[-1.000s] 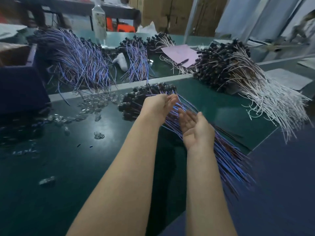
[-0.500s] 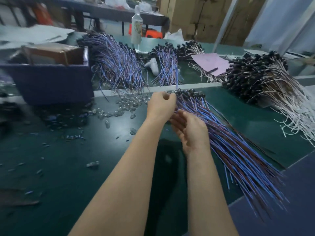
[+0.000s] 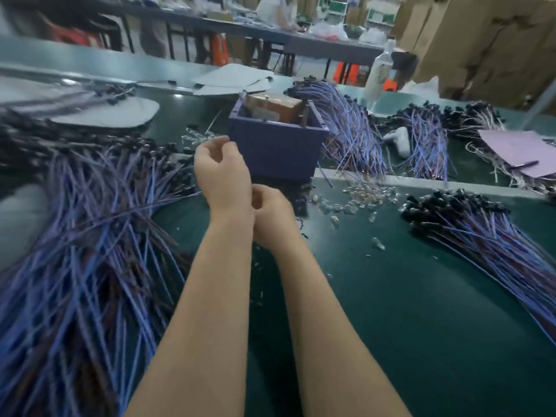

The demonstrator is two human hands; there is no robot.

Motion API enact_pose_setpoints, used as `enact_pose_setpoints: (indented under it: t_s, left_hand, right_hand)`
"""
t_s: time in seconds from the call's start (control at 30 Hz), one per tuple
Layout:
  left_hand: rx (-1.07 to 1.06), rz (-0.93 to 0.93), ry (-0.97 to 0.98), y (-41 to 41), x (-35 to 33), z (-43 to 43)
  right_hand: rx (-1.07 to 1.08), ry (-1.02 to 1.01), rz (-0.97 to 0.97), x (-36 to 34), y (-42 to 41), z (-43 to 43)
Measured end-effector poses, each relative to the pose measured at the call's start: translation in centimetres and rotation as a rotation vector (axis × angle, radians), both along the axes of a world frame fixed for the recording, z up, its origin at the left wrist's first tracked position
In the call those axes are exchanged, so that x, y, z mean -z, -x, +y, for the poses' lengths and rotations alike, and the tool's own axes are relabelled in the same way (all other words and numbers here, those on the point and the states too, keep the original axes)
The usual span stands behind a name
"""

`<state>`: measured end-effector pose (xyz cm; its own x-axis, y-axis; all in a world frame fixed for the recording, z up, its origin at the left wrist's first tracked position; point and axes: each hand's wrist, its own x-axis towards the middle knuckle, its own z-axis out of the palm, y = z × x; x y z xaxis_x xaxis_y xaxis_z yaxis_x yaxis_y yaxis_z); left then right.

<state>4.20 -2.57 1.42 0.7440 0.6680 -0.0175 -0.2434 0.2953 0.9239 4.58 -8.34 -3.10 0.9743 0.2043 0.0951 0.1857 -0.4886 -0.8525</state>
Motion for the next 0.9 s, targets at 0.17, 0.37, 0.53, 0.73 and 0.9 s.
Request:
enact_pose_setpoints:
  t_s: [0.17, 0.37, 0.53, 0.73, 0.9]
  left_hand:
    - [-0.152, -0.014, 0.023, 0.8, -0.4, 4.2]
    - [-0.099, -0.116, 0.070, 1.3, -1.8, 4.7]
    - [0.133, -0.059, 0.006, 0.7, -2.1, 3.2]
    - [0.577, 0.285, -0.478, 0.2, -1.4, -1.9]
    - [0.585, -0.018, 0.148, -0.5, -0.4, -4.6]
  right_hand:
    - [-0.159, 0.040, 0.087, 0.8, -0.7, 6.6]
    - [-0.128, 0.326, -0.341, 2.0, -0.4, 6.7]
    - [-0.038, 0.089, -0.379, -1.9, -0.5, 1.5]
    - [0.223, -0.286, -0.282, -3.9, -0.1, -7.4]
    - [0.189, -0.341, -0.073, -2.6, 1.6, -12.5]
